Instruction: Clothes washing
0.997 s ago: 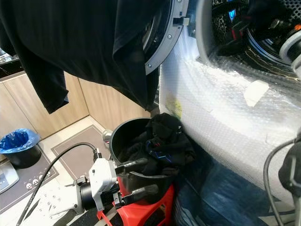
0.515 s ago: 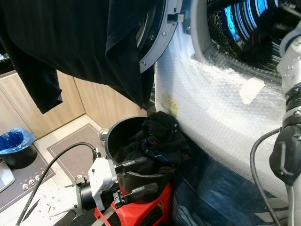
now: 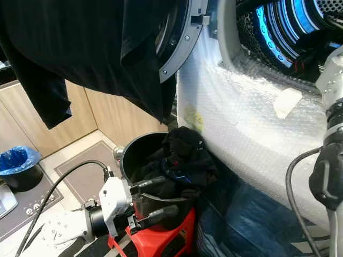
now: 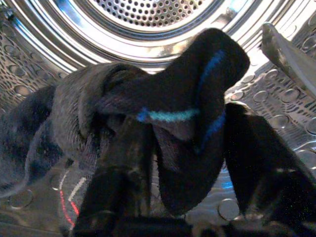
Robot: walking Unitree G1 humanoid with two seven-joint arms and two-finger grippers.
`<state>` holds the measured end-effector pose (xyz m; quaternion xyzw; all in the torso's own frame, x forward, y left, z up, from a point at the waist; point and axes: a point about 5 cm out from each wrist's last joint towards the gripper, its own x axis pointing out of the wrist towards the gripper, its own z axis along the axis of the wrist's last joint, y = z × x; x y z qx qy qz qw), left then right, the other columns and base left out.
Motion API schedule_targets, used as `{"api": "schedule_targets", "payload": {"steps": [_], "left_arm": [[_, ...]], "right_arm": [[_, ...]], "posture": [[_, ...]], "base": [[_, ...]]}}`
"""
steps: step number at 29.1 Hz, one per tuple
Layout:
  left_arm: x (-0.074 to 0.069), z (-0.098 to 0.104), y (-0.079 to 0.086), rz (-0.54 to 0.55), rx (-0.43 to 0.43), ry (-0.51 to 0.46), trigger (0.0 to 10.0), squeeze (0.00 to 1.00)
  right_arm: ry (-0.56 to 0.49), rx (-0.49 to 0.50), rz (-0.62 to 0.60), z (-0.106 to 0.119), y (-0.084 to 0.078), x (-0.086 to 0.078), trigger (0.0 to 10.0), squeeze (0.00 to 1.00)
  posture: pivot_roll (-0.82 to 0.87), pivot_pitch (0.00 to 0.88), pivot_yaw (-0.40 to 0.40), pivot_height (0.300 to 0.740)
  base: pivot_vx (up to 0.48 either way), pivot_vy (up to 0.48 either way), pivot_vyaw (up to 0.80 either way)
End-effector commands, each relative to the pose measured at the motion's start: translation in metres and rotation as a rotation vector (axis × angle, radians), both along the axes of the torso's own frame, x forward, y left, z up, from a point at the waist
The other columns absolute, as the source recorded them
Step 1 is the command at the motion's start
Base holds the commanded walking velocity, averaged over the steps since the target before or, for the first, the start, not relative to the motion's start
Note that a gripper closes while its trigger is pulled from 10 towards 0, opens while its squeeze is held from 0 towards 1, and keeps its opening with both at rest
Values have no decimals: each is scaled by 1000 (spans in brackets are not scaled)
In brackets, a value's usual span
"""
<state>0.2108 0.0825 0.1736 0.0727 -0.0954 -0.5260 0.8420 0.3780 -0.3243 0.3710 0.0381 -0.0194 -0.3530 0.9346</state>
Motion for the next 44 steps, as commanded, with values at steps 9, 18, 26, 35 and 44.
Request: {"api": "schedule_targets", "payload": {"steps": [9, 18, 26, 35, 44], "left_arm": [[1, 4, -1, -10, 19, -24, 10000, 0], [4, 3, -3, -16, 16, -31, 10000, 0], [3, 3, -4, -19, 16, -31, 10000, 0], [5, 4, -3, -8, 17, -36, 10000, 0], [6, 4, -3, -6, 16, -36, 10000, 0]], "right_arm": [[87, -74, -45, -3, -13, -7, 10000, 1000], [228, -470, -21, 5, -10, -5, 10000, 1000], [365, -834, 22, 12, -2, -1, 10000, 1000], [549, -1224, 16, 10, -1, -1, 10000, 0], [591, -1464, -121, 33, -8, -11, 10000, 0]], "posture": [[-32, 40, -44, 740], [-50, 29, -47, 740], [-51, 34, -45, 740], [-49, 39, -47, 740], [-53, 43, -42, 740]], "base": [[0, 0, 0], [0, 0, 0], [0, 0, 0], [0, 0, 0], [0, 0, 0]]}}
